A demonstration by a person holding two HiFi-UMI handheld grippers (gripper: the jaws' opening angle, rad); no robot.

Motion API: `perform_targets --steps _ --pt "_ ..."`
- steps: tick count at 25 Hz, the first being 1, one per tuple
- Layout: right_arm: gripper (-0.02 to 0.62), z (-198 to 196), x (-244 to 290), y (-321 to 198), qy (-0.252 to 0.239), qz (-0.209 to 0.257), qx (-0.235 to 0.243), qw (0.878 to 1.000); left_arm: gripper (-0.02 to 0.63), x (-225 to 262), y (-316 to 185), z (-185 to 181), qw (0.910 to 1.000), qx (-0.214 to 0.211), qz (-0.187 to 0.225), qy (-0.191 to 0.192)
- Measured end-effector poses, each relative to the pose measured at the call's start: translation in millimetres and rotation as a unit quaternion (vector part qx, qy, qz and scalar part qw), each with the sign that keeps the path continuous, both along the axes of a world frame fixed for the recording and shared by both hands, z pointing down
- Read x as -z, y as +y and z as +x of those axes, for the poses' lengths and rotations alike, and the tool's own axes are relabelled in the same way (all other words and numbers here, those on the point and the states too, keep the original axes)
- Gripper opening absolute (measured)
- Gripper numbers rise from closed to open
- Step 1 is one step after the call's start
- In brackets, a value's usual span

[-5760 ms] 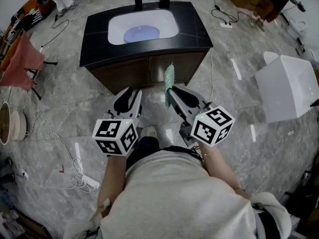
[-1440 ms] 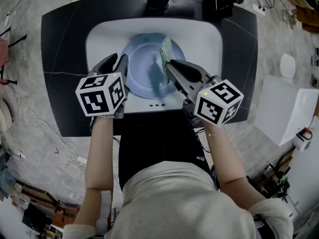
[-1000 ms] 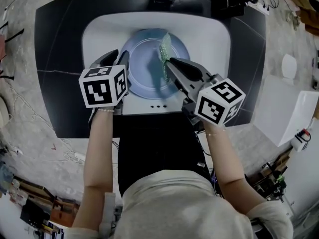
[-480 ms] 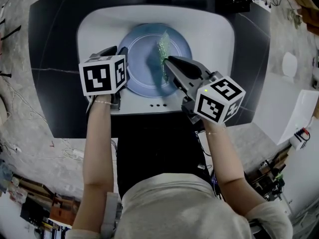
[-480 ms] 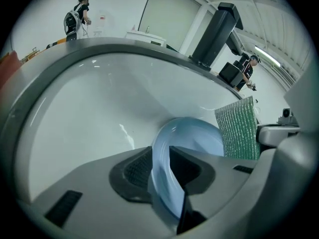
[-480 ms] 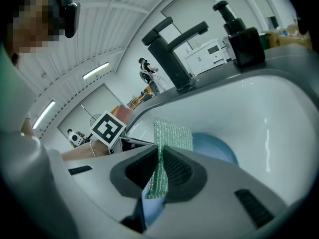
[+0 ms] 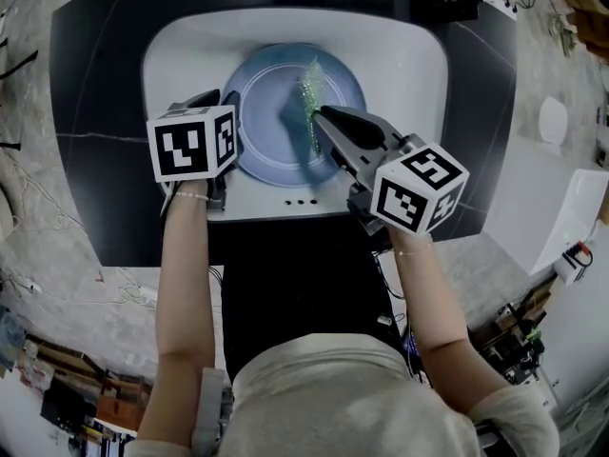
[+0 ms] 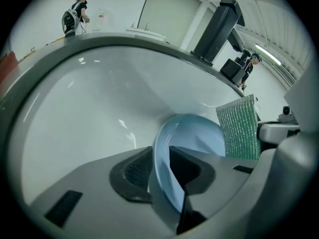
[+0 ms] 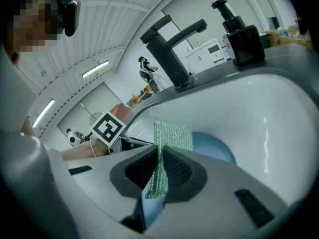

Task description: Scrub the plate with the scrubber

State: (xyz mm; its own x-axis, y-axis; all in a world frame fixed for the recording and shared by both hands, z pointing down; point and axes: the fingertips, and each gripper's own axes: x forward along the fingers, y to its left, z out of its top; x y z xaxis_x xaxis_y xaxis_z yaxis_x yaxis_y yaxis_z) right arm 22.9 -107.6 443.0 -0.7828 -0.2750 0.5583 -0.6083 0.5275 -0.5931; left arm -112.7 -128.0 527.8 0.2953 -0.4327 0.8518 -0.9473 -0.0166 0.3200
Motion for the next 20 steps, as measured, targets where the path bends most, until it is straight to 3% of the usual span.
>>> perform_targets --steps 8,11,20 --pt "0.051 -6 -8 5 0.047 -0.003 0.060 0.997 0.077 -10 6 4 0.9994 -0.012 -0.017 -0.028" --pt "0.051 -11 -17 10 0.065 -0.017 0.093 0.993 0.048 -11 6 5 0.9993 -0.015 -0.018 -0.029" --pt "0.044 -29 -35 28 0.105 -0.049 0.174 0.978 0.041 -9 4 7 0.9995 -0.022 -0.011 -0.018"
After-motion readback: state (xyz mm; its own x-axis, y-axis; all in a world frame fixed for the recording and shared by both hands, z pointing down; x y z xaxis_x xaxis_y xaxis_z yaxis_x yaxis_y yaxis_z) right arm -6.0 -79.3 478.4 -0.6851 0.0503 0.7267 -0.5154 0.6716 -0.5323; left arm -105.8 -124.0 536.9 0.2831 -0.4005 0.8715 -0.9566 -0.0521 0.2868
